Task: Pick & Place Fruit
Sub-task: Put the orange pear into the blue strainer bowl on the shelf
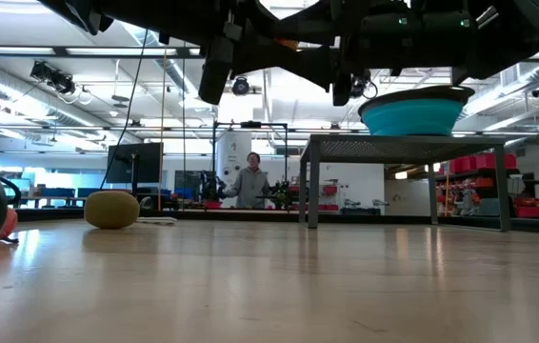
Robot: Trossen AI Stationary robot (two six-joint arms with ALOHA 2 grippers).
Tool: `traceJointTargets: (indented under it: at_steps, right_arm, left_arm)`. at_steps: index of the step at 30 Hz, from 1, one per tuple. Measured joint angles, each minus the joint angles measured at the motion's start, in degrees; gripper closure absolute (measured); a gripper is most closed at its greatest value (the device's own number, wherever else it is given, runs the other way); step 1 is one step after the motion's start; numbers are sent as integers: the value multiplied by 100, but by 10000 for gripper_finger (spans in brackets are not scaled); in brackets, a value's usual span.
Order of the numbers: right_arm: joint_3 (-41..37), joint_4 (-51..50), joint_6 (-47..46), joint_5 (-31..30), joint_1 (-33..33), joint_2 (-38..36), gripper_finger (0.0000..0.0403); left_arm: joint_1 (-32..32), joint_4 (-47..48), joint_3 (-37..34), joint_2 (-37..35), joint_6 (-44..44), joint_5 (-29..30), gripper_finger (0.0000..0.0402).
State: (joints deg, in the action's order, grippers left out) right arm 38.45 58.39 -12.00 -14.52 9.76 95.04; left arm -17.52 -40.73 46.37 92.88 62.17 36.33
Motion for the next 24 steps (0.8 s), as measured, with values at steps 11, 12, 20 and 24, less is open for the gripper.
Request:
traceJointTargets:
  at_steps: [11, 12, 20, 24]
  right_arm:
    - [1, -92, 56, -13, 2, 0, 255]
    - [1, -89, 49, -13, 2, 0, 260]
    - [-1, -96, 45, -41, 0, 0, 272]
    - [-4, -83, 45, -73, -1, 0, 273]
  left_arm:
    - [3, 114, -2, 0, -35, 69, 259]
    - [-2, 114, -2, 0, -39, 72, 259]
    - [-64, 101, -2, 0, -159, 61, 240]
    - [-87, 89, -2, 0, -226, 26, 194]
